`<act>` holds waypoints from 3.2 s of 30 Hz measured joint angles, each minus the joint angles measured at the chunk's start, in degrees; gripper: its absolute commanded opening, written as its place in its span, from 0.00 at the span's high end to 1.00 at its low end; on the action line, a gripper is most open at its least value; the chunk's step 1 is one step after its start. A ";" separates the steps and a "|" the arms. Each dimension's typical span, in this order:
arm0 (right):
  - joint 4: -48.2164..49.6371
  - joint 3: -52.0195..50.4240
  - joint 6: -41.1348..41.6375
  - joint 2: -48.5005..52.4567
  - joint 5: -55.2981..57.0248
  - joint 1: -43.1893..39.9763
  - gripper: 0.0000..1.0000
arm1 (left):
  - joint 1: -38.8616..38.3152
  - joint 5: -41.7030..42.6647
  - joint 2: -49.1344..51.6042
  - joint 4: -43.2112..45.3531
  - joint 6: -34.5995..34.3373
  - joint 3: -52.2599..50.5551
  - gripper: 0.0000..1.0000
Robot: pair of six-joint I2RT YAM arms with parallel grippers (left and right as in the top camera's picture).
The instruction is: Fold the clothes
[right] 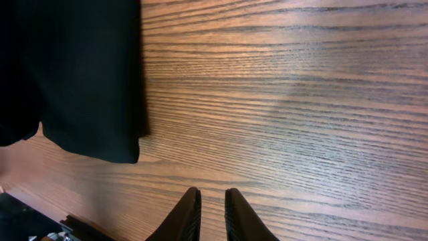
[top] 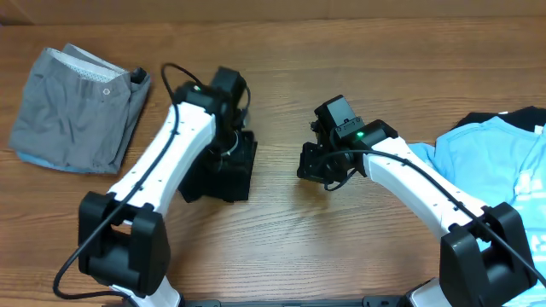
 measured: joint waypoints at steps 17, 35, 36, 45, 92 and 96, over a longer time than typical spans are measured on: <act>0.02 0.00 -0.26 0.00 -0.02 0.00 0.81 | 11.98 -8.74 -0.79 3.82 5.99 2.40 0.32; -1.42 0.00 -1.51 0.00 -0.02 0.02 0.81 | 11.98 -9.84 6.32 4.50 9.11 2.62 0.96; -1.46 0.00 -1.57 0.00 -0.02 0.02 0.81 | 11.98 -9.60 6.34 2.60 9.09 3.28 0.96; -1.46 0.00 -1.77 0.00 0.22 0.02 0.81 | 9.55 -2.75 6.32 -5.62 9.18 11.10 0.96; 8.81 0.00 -7.74 0.04 -4.44 8.02 0.46 | -1.79 -4.96 6.45 -21.40 3.02 24.76 0.28; 12.81 0.07 -6.73 1.62 -2.23 11.87 0.51 | 1.95 -9.27 6.45 -20.35 3.17 24.94 0.25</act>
